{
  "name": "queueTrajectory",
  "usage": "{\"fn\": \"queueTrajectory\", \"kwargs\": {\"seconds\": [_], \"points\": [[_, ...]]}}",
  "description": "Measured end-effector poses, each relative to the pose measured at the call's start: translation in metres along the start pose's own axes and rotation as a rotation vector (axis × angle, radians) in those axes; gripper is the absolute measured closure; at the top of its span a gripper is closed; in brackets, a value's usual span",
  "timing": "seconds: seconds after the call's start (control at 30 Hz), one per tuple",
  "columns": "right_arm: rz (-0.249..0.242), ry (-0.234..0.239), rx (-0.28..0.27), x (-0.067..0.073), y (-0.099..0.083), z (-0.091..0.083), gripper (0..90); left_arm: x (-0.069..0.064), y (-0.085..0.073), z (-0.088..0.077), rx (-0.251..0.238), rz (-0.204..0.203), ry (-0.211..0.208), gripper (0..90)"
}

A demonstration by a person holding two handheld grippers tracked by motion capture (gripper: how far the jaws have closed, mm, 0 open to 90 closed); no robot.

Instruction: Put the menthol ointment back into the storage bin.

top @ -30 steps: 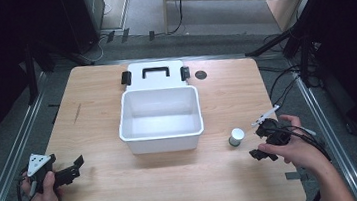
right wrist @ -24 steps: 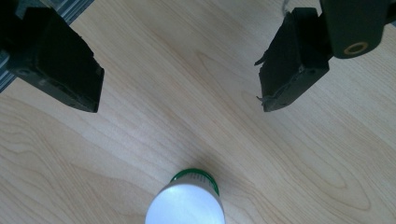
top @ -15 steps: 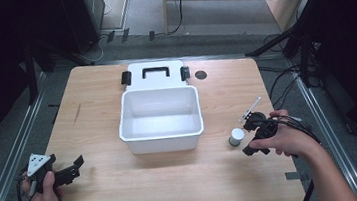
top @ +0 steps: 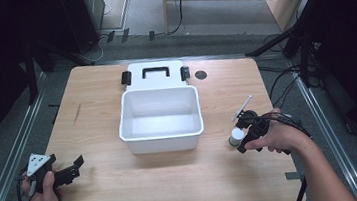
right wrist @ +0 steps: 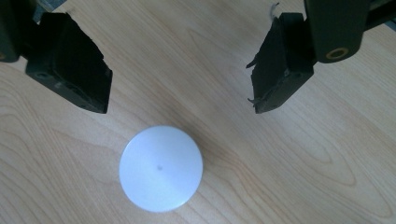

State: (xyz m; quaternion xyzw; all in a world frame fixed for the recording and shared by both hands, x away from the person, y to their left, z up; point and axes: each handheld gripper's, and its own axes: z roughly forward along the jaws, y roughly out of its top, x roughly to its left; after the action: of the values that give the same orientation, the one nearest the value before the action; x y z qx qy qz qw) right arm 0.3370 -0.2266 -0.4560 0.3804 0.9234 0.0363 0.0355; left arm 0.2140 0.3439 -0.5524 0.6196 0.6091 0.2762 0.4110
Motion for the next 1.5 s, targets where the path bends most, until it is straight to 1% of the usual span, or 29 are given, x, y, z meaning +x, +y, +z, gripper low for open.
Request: {"fn": "queueTrajectory", "kwargs": {"seconds": [0.07, 0.1, 0.13, 0.17, 0.23, 0.4, 0.53, 0.57, 0.63, 0.77, 0.97, 1.07, 1.17, 1.27, 1.33, 1.5], "points": [[-0.001, 0.002, 0.002, 0.0, 0.003, 0.0, 21.5, 0.0, 0.0, 0.0, 0.001, 0.001, -0.001, 0.0], [0.006, 0.004, 0.0, -0.001, 0.006, 0.001, 24.1, 0.0, 0.0, 0.0, 0.001, 0.0, -0.001, 0.0], [0.006, 0.004, 0.0, -0.001, 0.006, 0.001, 24.1, 0.0, 0.0, 0.0, 0.001, 0.0, -0.001, 0.0], [0.008, 0.015, 0.002, -0.002, 0.009, 0.002, 25.0, 0.0, 0.0, 0.0, 0.003, 0.0, -0.002, 0.0], [0.016, 0.02, 0.004, -0.002, 0.011, 0.002, 25.7, 0.0, 0.0, 0.0, 0.002, 0.0, -0.001, 0.0], [0.013, 0.011, -0.006, -0.004, 0.018, 0.005, 30.2, 0.0, 0.0, 0.0, 0.003, 0.0, -0.003, 0.0], [0.023, 0.013, -0.026, -0.006, 0.02, 0.005, 32.5, 0.0, 0.0, 0.0, 0.002, 0.0, -0.003, 0.0], [0.016, 0.014, -0.027, -0.007, 0.021, 0.006, 33.8, 0.0, 0.0, 0.0, 0.003, 0.0, -0.003, 0.0], [0.021, 0.019, -0.021, -0.007, 0.022, 0.008, 35.6, 0.0, 0.0, 0.0, 0.002, 0.0, -0.004, 0.0], [0.025, 0.044, -0.03, -0.01, 0.025, 0.013, 40.7, 0.0, 0.0, 0.0, 0.002, -0.001, -0.004, 0.0], [0.036, 0.041, -0.025, -0.012, 0.028, 0.018, 44.2, 0.001, 0.0, 0.0, 0.002, -0.003, -0.006, 0.0], [0.041, 0.045, -0.041, -0.013, 0.029, 0.019, 47.0, 0.001, 0.0, 0.0, 0.002, -0.004, -0.006, 0.0], [0.048, 0.05, -0.04, -0.014, 0.03, 0.021, 50.6, 0.001, 0.0, 0.0, 0.003, -0.004, -0.007, 0.0], [0.049, 0.05, -0.038, -0.014, 0.03, 0.021, 51.1, 0.001, 0.0, 0.0, 0.001, -0.005, -0.006, 0.0], [0.041, 0.039, -0.037, -0.013, 0.03, 0.021, 51.3, 0.001, 0.0, 0.0, 0.0, -0.005, -0.007, 0.0], [0.029, 0.059, -0.018, -0.011, 0.03, 0.019, 51.6, 0.001, 0.0, 0.0, 0.0, -0.006, -0.007, 0.0]]}}
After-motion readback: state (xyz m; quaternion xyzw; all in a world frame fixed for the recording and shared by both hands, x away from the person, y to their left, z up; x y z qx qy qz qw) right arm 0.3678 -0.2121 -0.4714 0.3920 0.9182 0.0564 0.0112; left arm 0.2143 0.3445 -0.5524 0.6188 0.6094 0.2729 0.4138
